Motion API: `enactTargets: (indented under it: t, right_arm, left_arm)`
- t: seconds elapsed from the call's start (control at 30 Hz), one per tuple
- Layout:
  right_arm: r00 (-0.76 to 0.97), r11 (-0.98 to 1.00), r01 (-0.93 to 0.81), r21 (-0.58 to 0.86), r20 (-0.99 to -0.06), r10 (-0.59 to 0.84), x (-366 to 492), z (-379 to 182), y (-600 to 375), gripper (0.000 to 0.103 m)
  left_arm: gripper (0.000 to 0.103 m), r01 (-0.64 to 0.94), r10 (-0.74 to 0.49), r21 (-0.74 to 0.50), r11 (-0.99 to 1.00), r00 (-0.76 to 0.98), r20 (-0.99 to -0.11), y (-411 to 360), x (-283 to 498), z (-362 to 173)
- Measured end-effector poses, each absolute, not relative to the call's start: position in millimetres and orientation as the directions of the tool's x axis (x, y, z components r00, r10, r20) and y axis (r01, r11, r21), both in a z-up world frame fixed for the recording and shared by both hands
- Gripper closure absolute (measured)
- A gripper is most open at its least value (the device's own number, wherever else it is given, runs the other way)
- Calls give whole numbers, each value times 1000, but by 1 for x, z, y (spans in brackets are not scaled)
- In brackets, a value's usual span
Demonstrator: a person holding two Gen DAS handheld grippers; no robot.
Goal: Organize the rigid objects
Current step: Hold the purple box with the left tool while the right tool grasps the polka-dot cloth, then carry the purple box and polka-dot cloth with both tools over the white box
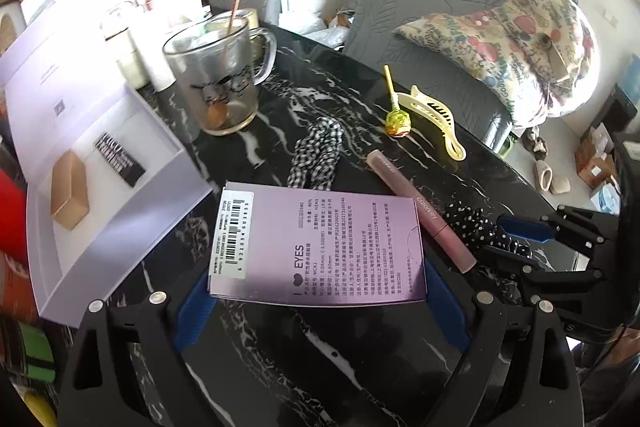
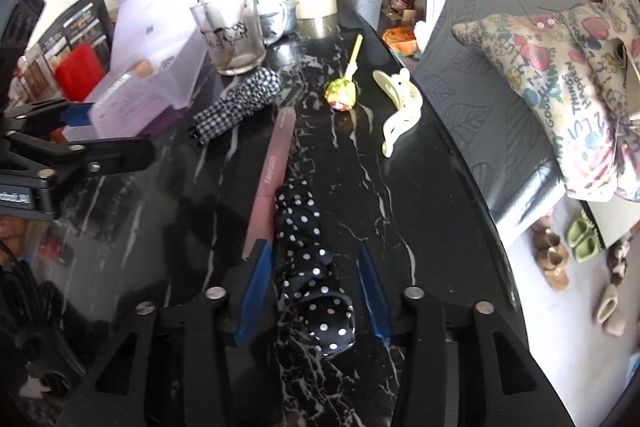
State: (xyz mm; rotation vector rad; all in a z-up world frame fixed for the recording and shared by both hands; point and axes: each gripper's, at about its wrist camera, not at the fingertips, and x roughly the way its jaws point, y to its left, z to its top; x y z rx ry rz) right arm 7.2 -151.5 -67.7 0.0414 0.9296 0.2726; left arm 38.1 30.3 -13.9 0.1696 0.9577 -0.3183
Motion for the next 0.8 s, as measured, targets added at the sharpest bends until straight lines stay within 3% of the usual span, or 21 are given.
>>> enactTargets:
  t: [0.1,0.2,0.8]
  right_arm:
    - [573,967,-212,144,-783,242,7,-70,-151,80]
    - [567,963,-223,152,-783,255,7,-70,-148,84]
    - [609,956,-242,167,-741,284,8,-43,-122,86]
  left_arm:
    - [10,333,-191,-2,943,536,-823,34,35,-14]
    - [10,325,-187,-3,946,537,-823,40,32,-15]
    - [10,250,-195,-61,966,556,-808,85,11,-5]
